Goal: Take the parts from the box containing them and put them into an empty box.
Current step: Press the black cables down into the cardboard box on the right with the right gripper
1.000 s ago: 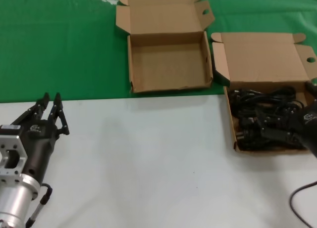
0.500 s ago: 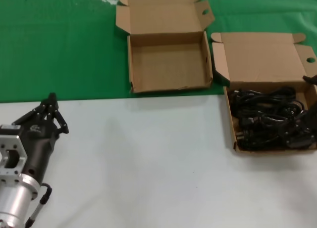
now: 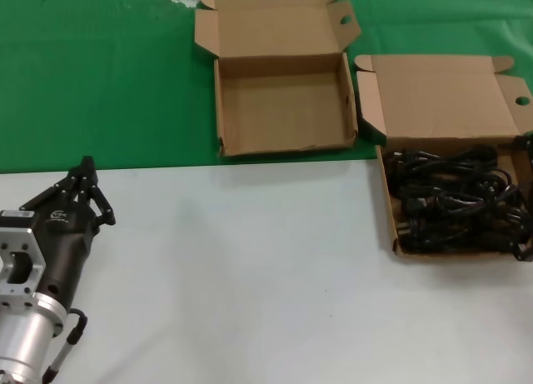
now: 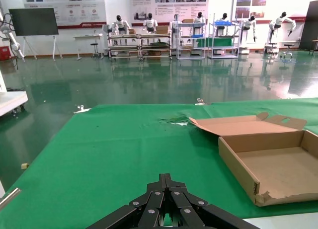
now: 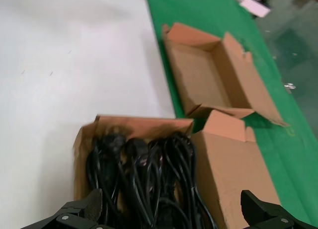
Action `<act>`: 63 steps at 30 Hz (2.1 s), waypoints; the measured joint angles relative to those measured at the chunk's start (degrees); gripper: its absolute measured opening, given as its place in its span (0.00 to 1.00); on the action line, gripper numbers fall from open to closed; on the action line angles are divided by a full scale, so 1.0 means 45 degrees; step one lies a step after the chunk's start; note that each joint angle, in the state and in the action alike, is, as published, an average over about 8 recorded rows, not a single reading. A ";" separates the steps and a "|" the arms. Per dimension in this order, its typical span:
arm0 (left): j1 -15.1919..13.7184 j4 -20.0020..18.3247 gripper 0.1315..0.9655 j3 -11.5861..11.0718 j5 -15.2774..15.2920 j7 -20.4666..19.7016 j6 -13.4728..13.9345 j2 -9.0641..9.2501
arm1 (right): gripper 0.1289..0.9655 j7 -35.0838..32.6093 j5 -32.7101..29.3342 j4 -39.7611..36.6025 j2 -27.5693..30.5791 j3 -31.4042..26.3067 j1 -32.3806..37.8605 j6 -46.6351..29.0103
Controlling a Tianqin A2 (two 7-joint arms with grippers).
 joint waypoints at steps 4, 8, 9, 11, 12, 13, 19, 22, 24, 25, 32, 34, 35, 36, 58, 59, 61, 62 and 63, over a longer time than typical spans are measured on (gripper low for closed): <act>0.0000 0.0000 0.01 0.0000 0.0000 0.0000 0.0000 0.0000 | 1.00 -0.0750 -0.0338 -0.0815 -0.0284 -0.0347 0.0701 -0.0489; 0.0000 0.0000 0.01 0.0000 0.0000 0.0000 0.0000 0.0000 | 1.00 -0.1332 -0.0616 -0.1628 -0.0700 -0.0591 0.1276 -0.0656; 0.0000 0.0000 0.01 0.0000 0.0000 0.0000 0.0000 0.0000 | 1.00 -0.1470 -0.0673 -0.1832 -0.0817 -0.0633 0.1399 -0.0652; 0.0000 0.0000 0.01 0.0000 0.0000 0.0000 0.0000 0.0000 | 1.00 -0.1754 -0.0775 -0.2236 -0.1052 -0.0700 0.1622 -0.0608; 0.0000 0.0000 0.01 0.0000 0.0000 0.0000 0.0000 0.0000 | 1.00 -0.1897 -0.0819 -0.2430 -0.1162 -0.0724 0.1720 -0.0572; 0.0000 0.0000 0.01 0.0000 0.0000 0.0000 0.0000 0.0000 | 1.00 -0.2042 -0.0859 -0.2622 -0.1269 -0.0744 0.1812 -0.0531; 0.0000 0.0000 0.01 0.0000 0.0000 0.0000 0.0000 0.0000 | 1.00 -0.2867 -0.1028 -0.3608 -0.1705 -0.0793 0.2233 -0.0338; 0.0000 0.0000 0.01 0.0000 0.0000 0.0000 0.0000 0.0000 | 1.00 -0.3215 -0.1079 -0.4010 -0.1816 -0.0798 0.2408 -0.0308; 0.0000 0.0000 0.01 0.0000 0.0000 0.0000 0.0000 0.0000 | 1.00 -0.3396 -0.1101 -0.4231 -0.1866 -0.0793 0.2512 -0.0302; 0.0000 0.0000 0.01 0.0000 0.0000 0.0000 0.0000 0.0000 | 1.00 -0.3474 -0.1110 -0.4328 -0.1887 -0.0790 0.2558 -0.0300; 0.0000 0.0000 0.01 0.0000 -0.0001 0.0000 0.0000 0.0000 | 1.00 -0.3736 -0.1133 -0.4644 -0.1965 -0.0749 0.2684 -0.0288; 0.0000 0.0000 0.01 0.0000 -0.0001 0.0000 0.0000 0.0000 | 0.99 -0.3743 -0.1134 -0.4647 -0.1974 -0.0739 0.2672 -0.0287; 0.0000 0.0000 0.01 0.0000 -0.0001 0.0000 0.0000 0.0000 | 0.98 -0.3739 -0.1134 -0.4640 -0.1978 -0.0735 0.2665 -0.0287; 0.0000 0.0000 0.01 0.0000 -0.0001 0.0000 0.0000 0.0000 | 0.98 -0.3732 -0.1135 -0.4632 -0.1984 -0.0731 0.2657 -0.0285; 0.0000 0.0000 0.01 0.0000 -0.0001 0.0000 0.0000 0.0000 | 0.64 -0.3711 -0.1205 -0.4737 -0.2127 -0.0705 0.2631 -0.0157; 0.0000 0.0000 0.01 0.0000 -0.0001 0.0000 0.0000 0.0000 | 0.64 -0.3709 -0.1198 -0.4733 -0.2121 -0.0695 0.2610 -0.0150; 0.0000 0.0000 0.01 0.0000 -0.0001 0.0000 0.0000 0.0000 | 0.57 -0.3702 -0.1183 -0.4724 -0.2106 -0.0675 0.2574 -0.0139; 0.0000 0.0000 0.01 0.0000 -0.0001 0.0000 0.0000 0.0000 | 0.54 -0.3700 -0.1176 -0.4719 -0.2096 -0.0666 0.2556 -0.0136; 0.0000 0.0000 0.01 0.0000 -0.0001 0.0000 0.0000 0.0000 | 0.51 -0.3697 -0.1170 -0.4713 -0.2085 -0.0656 0.2539 -0.0133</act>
